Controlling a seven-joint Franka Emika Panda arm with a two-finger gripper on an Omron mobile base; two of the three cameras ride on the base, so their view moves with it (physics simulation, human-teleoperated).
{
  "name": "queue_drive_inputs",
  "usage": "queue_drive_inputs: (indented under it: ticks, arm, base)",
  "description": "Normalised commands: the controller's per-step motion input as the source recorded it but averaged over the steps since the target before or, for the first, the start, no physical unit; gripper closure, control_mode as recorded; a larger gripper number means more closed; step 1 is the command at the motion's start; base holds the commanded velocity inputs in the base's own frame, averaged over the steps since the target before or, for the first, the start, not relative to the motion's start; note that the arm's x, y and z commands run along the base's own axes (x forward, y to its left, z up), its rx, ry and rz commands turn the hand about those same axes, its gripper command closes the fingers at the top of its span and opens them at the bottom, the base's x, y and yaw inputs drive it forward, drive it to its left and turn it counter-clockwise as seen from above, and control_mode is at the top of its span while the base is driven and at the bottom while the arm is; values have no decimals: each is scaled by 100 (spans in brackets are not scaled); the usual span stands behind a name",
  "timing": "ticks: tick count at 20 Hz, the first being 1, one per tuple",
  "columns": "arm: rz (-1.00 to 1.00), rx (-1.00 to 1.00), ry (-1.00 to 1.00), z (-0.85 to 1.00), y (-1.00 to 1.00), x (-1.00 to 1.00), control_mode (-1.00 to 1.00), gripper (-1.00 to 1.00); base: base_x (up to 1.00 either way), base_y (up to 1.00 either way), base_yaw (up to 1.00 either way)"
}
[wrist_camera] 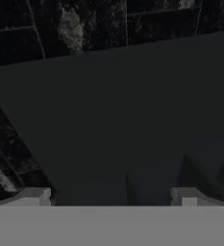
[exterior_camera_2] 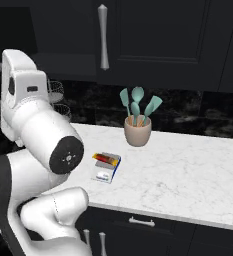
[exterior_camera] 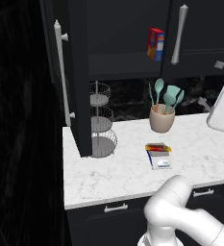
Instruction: Pick the bar and place it on the digital scale for weighing, and close the cabinet.
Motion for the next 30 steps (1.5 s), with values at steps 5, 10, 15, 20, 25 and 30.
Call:
queue_drive_inputs:
  ticks: [5, 10, 15, 20, 25, 30]
  arm:
    - [41, -1, 21, -39, 48, -100, -100, -100]
    - [29, -13, 3, -11, 80, -86, -100, -100]
    - [6, -17, -16, -19, 80, -4, -100, -100]
    - [0, -13, -19, -32, 50, 15, -100, -100]
    - [0, -18, -17, -36, 60, 1, -100, -100]
    - [0, -1, -1, -11, 34, 0, -100, -100]
  base:
    - [0, 0, 0]
    - [0, 0, 0]
    - [0, 0, 0]
    - [0, 0, 0]
    - [0, 0, 0]
    - [0, 0, 0]
